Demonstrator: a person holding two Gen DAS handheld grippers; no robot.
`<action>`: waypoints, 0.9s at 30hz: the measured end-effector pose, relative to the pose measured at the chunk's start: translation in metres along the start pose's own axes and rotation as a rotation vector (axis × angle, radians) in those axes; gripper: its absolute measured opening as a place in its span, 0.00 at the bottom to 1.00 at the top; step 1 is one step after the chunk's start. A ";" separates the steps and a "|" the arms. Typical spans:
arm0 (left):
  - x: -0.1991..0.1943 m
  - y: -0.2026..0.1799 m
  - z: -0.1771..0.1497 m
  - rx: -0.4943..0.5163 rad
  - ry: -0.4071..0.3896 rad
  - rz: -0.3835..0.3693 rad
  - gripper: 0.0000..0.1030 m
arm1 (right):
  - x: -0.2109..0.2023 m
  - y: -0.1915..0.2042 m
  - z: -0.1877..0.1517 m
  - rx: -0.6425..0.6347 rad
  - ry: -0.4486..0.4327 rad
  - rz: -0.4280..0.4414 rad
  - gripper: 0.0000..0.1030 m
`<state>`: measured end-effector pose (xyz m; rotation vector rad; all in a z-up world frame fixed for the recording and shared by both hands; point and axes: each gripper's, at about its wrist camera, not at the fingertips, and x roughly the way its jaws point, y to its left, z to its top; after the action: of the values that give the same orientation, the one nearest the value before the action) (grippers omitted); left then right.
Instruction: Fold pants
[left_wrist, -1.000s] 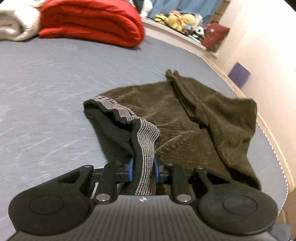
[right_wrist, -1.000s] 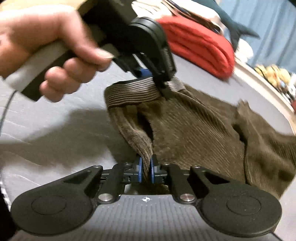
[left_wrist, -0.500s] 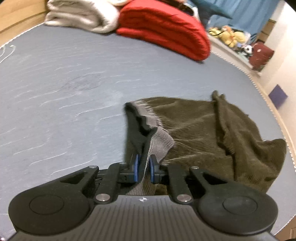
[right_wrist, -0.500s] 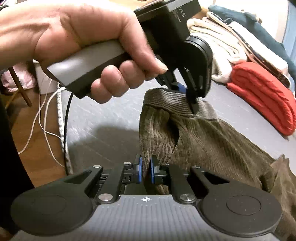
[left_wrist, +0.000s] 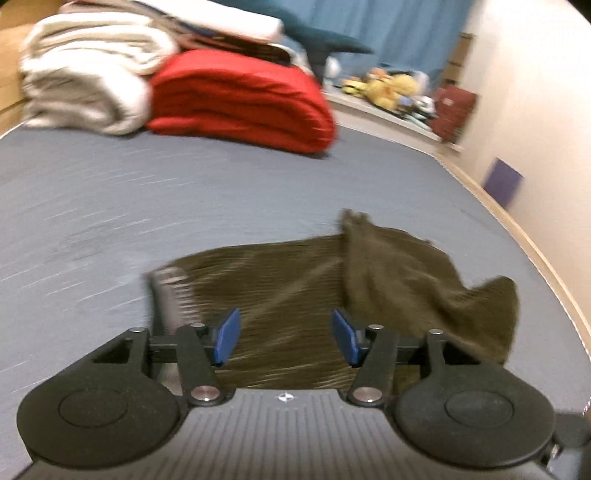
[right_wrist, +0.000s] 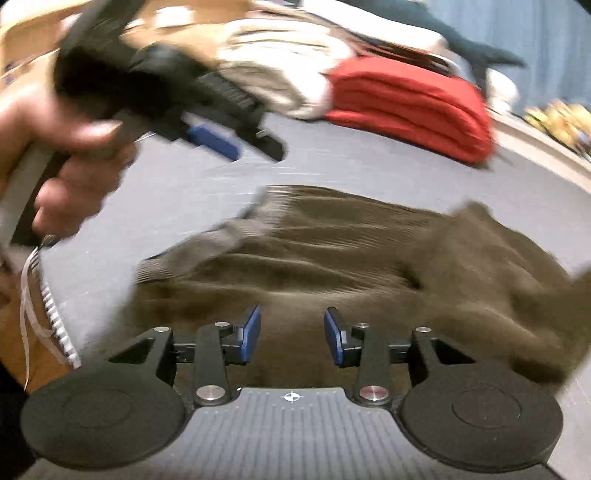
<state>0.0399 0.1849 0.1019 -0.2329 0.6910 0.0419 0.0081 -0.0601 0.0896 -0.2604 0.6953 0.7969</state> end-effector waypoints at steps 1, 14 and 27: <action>0.008 -0.013 -0.002 0.013 0.001 -0.019 0.62 | -0.003 -0.013 0.000 0.039 -0.003 -0.028 0.39; 0.157 -0.106 -0.034 -0.115 0.169 -0.230 0.65 | -0.049 -0.167 0.001 0.289 -0.024 -0.401 0.40; 0.207 -0.105 -0.036 -0.213 0.167 -0.002 0.57 | -0.076 -0.262 -0.035 0.390 -0.046 -0.486 0.40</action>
<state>0.1895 0.0664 -0.0354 -0.4451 0.8531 0.0949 0.1452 -0.2979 0.1037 -0.0493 0.6919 0.1956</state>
